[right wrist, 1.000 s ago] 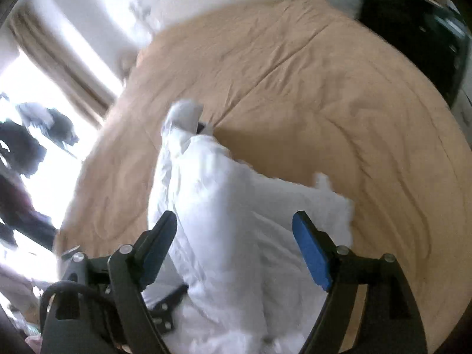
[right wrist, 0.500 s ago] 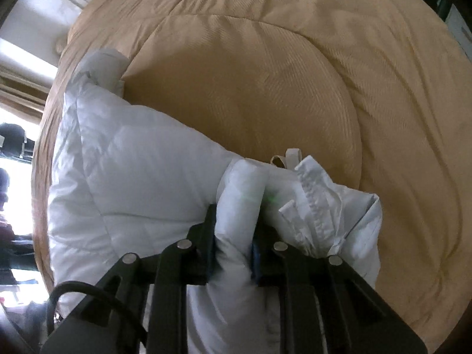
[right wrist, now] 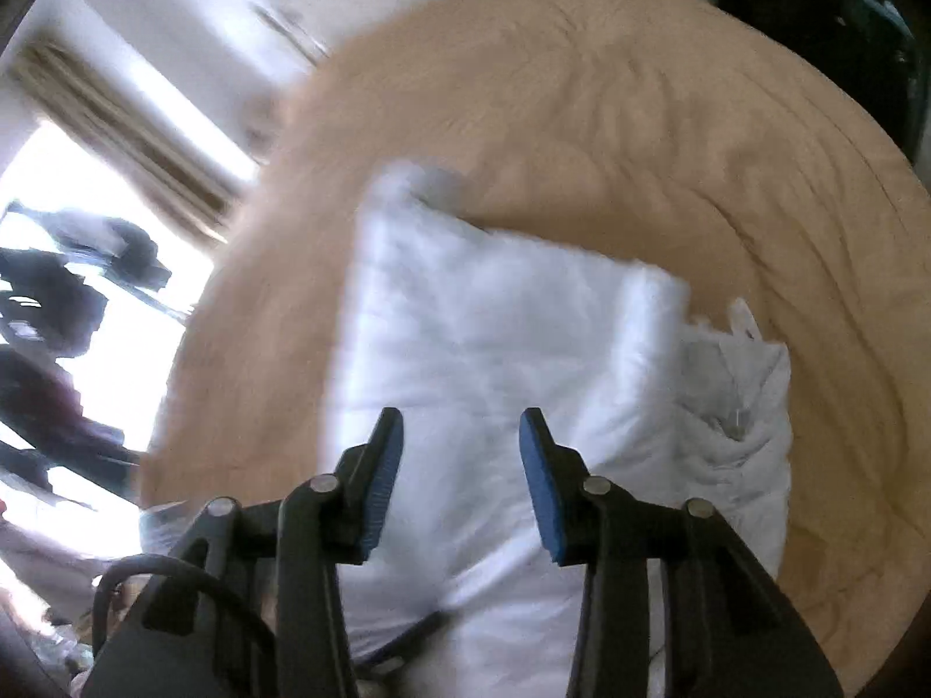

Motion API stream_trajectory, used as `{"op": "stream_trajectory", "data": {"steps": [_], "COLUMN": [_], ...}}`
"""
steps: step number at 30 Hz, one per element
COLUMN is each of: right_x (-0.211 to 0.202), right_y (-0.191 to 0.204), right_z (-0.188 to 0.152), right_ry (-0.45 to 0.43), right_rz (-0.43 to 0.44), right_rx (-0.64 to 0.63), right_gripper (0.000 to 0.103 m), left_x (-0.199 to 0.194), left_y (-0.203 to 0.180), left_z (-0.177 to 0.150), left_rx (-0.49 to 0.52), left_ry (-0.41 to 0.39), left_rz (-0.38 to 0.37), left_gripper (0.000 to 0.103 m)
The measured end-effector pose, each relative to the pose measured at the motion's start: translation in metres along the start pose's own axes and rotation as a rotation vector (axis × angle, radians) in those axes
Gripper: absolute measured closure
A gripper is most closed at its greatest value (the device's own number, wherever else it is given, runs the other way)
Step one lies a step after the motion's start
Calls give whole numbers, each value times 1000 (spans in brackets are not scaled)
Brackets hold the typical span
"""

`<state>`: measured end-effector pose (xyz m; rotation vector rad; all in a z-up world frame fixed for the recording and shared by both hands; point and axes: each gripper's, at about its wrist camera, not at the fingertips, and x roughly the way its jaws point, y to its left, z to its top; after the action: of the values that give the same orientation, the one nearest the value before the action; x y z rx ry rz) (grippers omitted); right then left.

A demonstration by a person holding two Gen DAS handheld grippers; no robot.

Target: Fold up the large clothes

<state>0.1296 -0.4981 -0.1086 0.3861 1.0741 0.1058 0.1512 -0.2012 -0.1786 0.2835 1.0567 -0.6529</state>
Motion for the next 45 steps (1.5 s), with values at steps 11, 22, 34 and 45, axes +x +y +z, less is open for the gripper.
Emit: {"op": "stream_trajectory", "data": {"steps": [11,22,34,45], "right_x": [-3,2,0,-1], "right_y": [-36,-36,-58,-57], "right_z": [-35,-144,-149,-151], "right_ry": [-1,-1,-23,-35], "right_rz": [-169,-260,-188,-196], "right_rx": [107,8,87,83], "right_gripper": [103,101,102,102], "left_x": [0,-4,-1,134], "left_y": [-9,-10,-18,-39], "left_z": [0,7,114,198], "left_rx": [4,27,1,85], "left_ry": [-4,18,-22,200], "left_rz": [9,29,-67,124], "left_gripper": [11,14,20,1]}}
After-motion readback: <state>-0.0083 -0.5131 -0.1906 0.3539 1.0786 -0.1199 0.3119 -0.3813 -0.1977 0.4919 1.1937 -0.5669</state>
